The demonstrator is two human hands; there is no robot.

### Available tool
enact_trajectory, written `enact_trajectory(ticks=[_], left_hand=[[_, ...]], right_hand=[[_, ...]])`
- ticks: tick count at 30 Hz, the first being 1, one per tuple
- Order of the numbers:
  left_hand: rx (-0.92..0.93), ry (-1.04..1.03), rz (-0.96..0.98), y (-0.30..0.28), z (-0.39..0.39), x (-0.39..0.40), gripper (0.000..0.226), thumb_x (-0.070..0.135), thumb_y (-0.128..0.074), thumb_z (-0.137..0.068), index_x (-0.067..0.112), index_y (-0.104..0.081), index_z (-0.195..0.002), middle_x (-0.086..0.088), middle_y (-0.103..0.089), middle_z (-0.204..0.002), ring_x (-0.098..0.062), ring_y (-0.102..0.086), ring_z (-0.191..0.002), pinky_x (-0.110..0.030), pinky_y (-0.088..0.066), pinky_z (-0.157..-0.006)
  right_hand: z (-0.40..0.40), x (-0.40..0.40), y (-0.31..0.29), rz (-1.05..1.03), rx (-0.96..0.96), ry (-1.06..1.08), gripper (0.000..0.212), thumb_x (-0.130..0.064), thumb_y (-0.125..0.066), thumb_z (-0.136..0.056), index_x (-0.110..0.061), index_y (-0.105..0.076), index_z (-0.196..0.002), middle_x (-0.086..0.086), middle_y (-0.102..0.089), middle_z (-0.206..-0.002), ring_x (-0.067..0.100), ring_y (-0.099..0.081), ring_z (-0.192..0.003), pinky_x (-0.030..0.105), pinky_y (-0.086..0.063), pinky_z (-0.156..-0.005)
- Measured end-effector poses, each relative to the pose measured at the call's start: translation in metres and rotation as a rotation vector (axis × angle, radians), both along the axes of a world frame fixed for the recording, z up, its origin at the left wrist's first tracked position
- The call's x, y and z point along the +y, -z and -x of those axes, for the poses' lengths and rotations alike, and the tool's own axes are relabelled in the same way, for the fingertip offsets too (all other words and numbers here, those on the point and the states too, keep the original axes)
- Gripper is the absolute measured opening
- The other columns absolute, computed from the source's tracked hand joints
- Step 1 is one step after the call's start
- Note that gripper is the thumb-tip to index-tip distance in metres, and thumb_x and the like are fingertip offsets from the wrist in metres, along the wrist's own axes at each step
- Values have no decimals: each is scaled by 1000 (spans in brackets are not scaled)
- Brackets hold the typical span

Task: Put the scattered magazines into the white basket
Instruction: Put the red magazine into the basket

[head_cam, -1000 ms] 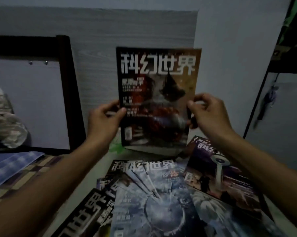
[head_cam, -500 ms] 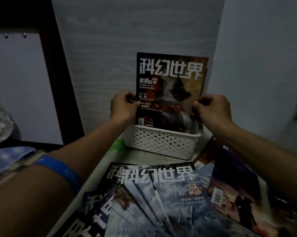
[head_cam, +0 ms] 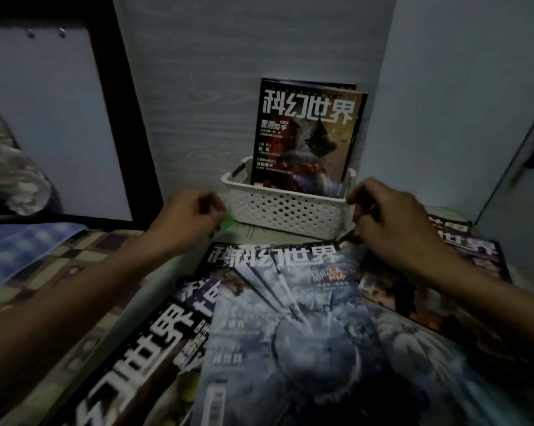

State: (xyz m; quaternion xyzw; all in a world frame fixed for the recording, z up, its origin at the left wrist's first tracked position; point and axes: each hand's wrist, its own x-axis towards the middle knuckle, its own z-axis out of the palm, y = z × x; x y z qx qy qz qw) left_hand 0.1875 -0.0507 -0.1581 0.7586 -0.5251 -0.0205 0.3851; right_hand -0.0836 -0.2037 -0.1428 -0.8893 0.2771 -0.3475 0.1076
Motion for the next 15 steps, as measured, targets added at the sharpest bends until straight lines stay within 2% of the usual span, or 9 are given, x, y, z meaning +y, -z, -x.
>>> enact_trajectory(ticks=[2, 4, 5, 7, 8, 10, 11, 13, 15], left_hand=[[-162, 143, -281, 5, 12, 40, 20, 14, -66, -89, 32, -70, -82, 16, -66, -71, 14, -59, -63, -8, -41, -57], [-219, 224, -402, 7, 25, 63, 14, 22, -64, -91, 26, -77, -96, 17, -72, -83, 15, -60, -69, -6, -43, -61], [-183, 213, -391, 5, 31, 71, 15, 30, -64, -91, 27, -78, -97, 16, -75, -84, 11, -62, -69, -11, -47, -62], [-12, 163, -364, -1, 44, 82, 19, 47, -65, -86, 35, -78, -90, 18, -75, -78, 5, -66, -66, -20, -50, -57], [71, 159, -364, -1, 51, 83, 17, 51, -67, -83, 38, -78, -87, 21, -74, -76, 6, -66, -66, -18, -48, -56], [200, 142, -345, 3, 69, 85, 15, 48, -72, -80, 36, -78, -88, 23, -74, -82, 8, -67, -73, -12, -48, -63], [251, 120, -313, 6, 78, 86, 14, 42, -74, -81, 33, -78, -89, 20, -75, -85, 5, -67, -77, -13, -50, -68], [337, 106, -193, 9, 94, 89, 7, 22, -74, -83, 28, -77, -86, 14, -75, -85, -3, -68, -78, -18, -52, -70], [513, 117, -48, 5, 104, 94, 29, 2, -70, -82, 30, -73, -89, 13, -74, -93, -6, -70, -80, -18, -53, -65]], right_hand=[[21, 24, 5, 11, 172, 54, 20, -10, -56, -80, -25, -60, -92, 0, -69, -83, 23, -64, -74, 36, -52, -65], [33, 39, 8, -130, 425, 100, 9, -16, -59, -78, -19, -64, -84, 4, -70, -83, 25, -65, -78, 35, -52, -67], [35, 46, 7, -238, 534, 90, 9, -17, -60, -78, -14, -67, -81, 9, -71, -83, 26, -67, -78, 35, -53, -68], [38, 55, 3, -407, 616, 56, 18, -17, -60, -77, -1, -68, -78, 20, -72, -85, 24, -67, -73, 34, -52, -64], [40, 59, 1, -485, 598, 43, 22, -21, -64, -78, 1, -68, -76, 21, -72, -82, 20, -66, -64, 29, -49, -57], [44, 69, -2, -678, 515, 20, 33, -31, -76, -77, 1, -70, -72, 15, -72, -66, 15, -62, -48, 22, -46, -45], [46, 73, 0, -735, 474, 33, 34, -33, -80, -76, -2, -69, -67, 10, -69, -59, 16, -61, -46, 22, -45, -44], [49, 81, 7, -714, 401, 91, 33, -30, -81, -74, -13, -60, -56, 2, -59, -52, 15, -56, -50, 24, -41, -50], [52, 86, 14, -788, 232, 137, 35, -23, -80, -74, -16, -54, -51, 0, -53, -47, 14, -50, -47, 24, -38, -50]])
